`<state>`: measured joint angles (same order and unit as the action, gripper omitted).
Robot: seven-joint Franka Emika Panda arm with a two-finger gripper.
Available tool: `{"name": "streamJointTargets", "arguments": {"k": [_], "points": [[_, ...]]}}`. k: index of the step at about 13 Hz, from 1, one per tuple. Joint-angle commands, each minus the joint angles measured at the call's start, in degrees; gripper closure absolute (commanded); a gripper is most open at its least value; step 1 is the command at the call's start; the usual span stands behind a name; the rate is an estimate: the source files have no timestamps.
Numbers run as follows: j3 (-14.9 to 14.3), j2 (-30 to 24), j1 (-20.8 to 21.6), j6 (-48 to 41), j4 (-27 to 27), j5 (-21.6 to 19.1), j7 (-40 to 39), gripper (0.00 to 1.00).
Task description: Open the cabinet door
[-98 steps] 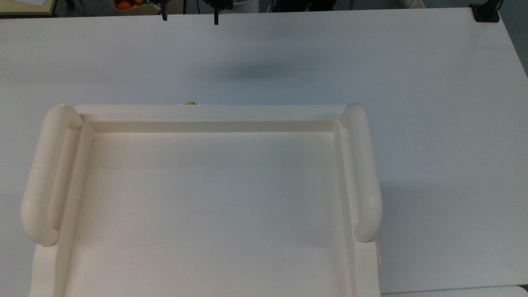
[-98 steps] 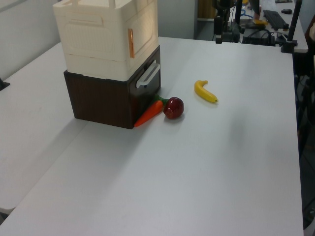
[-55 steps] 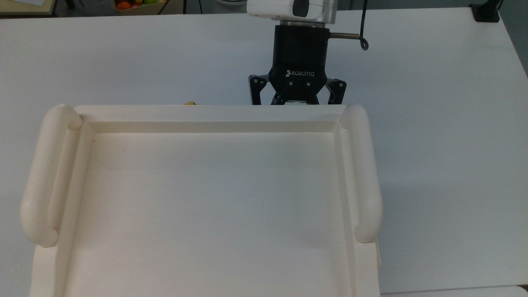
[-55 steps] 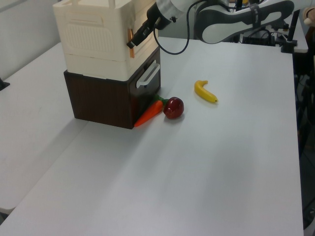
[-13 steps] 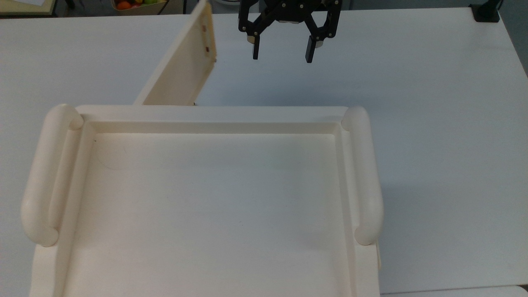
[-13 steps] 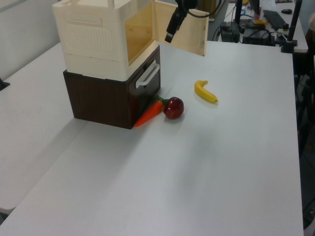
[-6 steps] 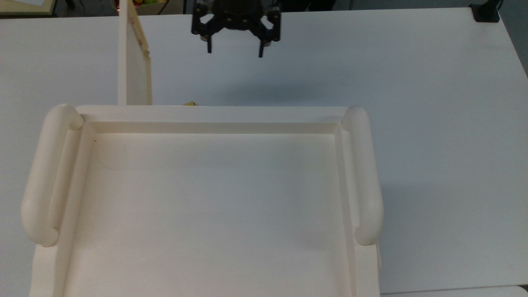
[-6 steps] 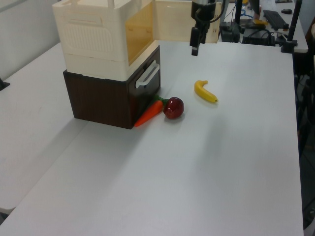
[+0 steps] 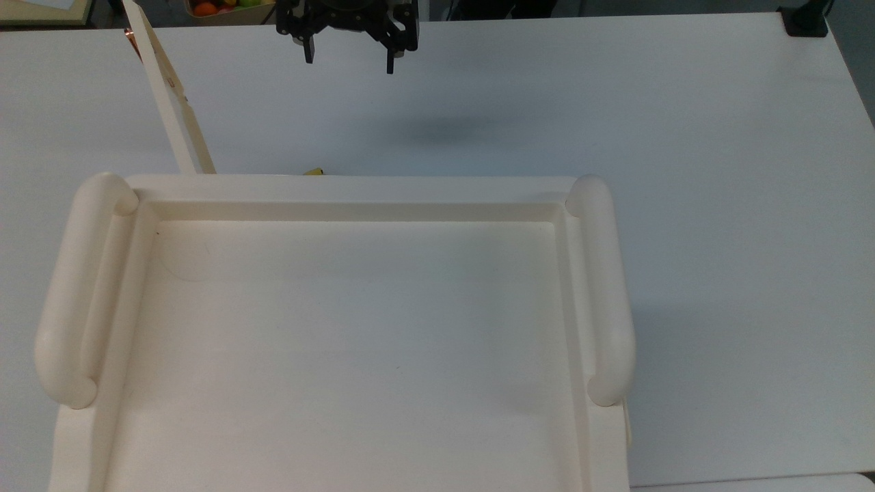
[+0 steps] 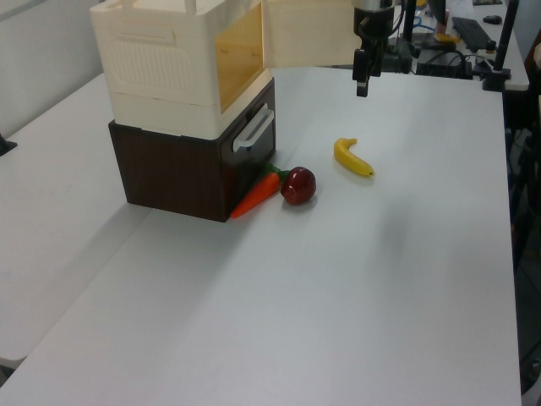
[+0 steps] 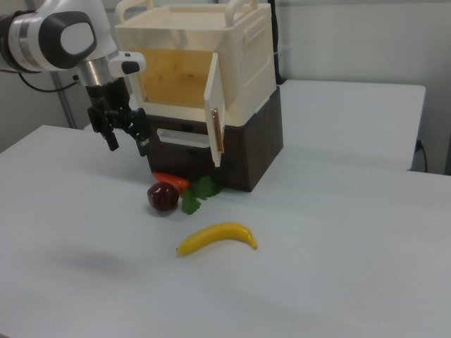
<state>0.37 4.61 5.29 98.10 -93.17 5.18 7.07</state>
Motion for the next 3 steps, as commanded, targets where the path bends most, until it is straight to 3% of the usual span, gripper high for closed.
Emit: {"name": "streamJointTargets", "arguments": {"k": [1, 3], "points": [[-0.7, -1.5, 0.4, -2.0, -1.1, -1.0, -0.6, 0.00], [-0.7, -1.4, 0.2, -2.0, -1.0, -1.0, -0.7, 0.00]]}}
